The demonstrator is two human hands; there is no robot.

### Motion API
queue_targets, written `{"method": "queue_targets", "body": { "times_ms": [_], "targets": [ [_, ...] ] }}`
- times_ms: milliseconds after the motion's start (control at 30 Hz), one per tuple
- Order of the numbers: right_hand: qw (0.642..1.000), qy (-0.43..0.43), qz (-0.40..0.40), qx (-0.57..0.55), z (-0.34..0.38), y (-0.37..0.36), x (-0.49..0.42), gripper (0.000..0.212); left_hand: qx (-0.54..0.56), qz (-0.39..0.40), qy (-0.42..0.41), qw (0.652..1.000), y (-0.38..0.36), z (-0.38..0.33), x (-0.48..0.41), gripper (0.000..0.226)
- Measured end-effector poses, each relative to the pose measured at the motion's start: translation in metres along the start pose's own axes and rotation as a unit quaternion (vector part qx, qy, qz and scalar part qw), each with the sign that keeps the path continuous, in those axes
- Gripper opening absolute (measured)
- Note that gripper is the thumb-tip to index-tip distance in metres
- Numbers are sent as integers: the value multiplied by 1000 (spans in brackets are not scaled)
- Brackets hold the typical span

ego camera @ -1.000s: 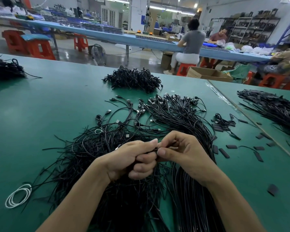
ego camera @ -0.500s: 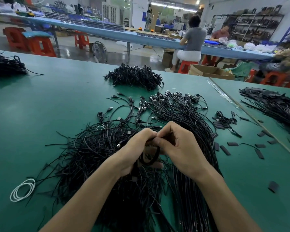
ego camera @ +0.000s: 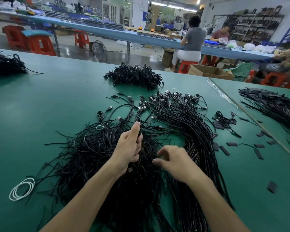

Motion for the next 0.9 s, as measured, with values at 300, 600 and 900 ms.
{"method": "queue_targets", "body": {
  "times_ms": [300, 600, 900],
  "targets": [
    [997, -80, 2, 12, -8, -25, 2, 13, 19, -25, -54, 998, 1, -12, 1, 53],
    [975, -24, -129, -182, 3, 35, 11, 9, 8, -18, -47, 999, -7, -13, 7, 59],
    [838, 122, -231, -479, 55, 66, 33, 12, -40, 57, -106, 992, -42, -38, 21, 33]
  ]
}}
Point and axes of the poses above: each hand's wrist, its own x-axis away from the middle knuckle, its own y-axis out of the back of the hand, z = x × y, the point moved 10 cm from there along -x, towards the middle knuckle, and after that the axes turned 2 degrees about -x, right-handed, at the moved point
